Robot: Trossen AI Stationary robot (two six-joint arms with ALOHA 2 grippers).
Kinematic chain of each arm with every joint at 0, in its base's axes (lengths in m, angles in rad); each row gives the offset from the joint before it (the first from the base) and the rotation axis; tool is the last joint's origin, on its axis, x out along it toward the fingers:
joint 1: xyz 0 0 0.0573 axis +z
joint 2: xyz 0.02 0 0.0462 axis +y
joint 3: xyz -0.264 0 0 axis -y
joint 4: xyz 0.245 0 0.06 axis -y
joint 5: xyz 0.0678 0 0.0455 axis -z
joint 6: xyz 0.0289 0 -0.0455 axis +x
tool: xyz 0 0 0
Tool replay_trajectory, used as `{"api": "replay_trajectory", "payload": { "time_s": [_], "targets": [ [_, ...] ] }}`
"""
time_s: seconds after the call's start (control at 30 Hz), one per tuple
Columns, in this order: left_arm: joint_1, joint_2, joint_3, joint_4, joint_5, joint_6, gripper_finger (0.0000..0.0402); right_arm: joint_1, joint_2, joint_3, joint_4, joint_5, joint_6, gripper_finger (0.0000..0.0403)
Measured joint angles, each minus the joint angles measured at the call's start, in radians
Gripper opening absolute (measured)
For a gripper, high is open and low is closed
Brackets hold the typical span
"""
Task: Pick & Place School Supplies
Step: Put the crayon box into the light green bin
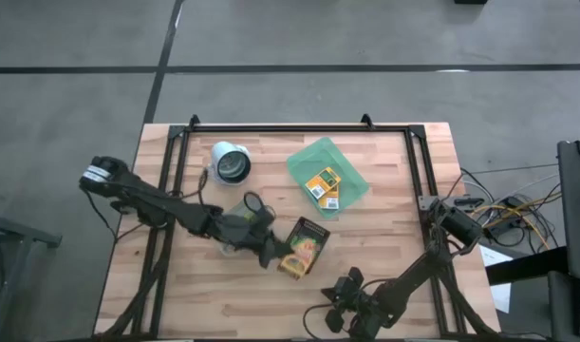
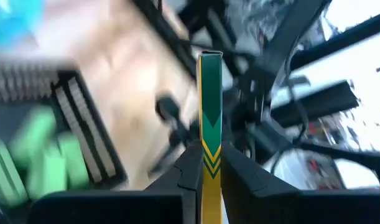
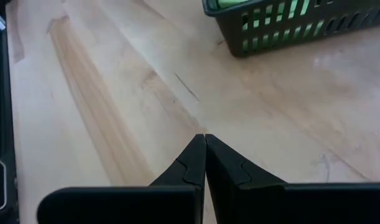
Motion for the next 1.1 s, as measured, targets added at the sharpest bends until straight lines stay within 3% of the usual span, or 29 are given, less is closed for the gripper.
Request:
{"api": "replay_trajectory", "payload": {
  "time_s": [0.17, 0.33, 0.77, 0.87, 1.1],
  "targets": [
    [0.098, -0.090, 0.002, -0.023, -0.079, 0.135, 0.0037, 0.001, 0.000, -0.002, 0.001, 0.000, -0.001, 0.0008],
    [0.220, -0.121, 0.016, -0.030, -0.083, 0.244, 0.0037, 0.000, 0.000, -0.003, 0.001, 0.000, -0.002, 0.0008],
    [0.490, -0.024, 0.153, -0.036, -0.001, 0.318, 0.0037, -0.001, 0.000, -0.004, -0.013, 0.000, 0.000, 0.0008],
    [0.543, 0.038, 0.236, -0.107, 0.048, 0.375, 0.0037, -0.001, 0.000, -0.004, -0.021, 0.000, 0.000, 0.0008],
    [0.620, 0.229, 0.524, -0.481, 0.134, 0.495, 0.0037, -0.001, 0.000, -0.007, -0.021, 0.000, 0.000, 0.0008]
  ]
}}
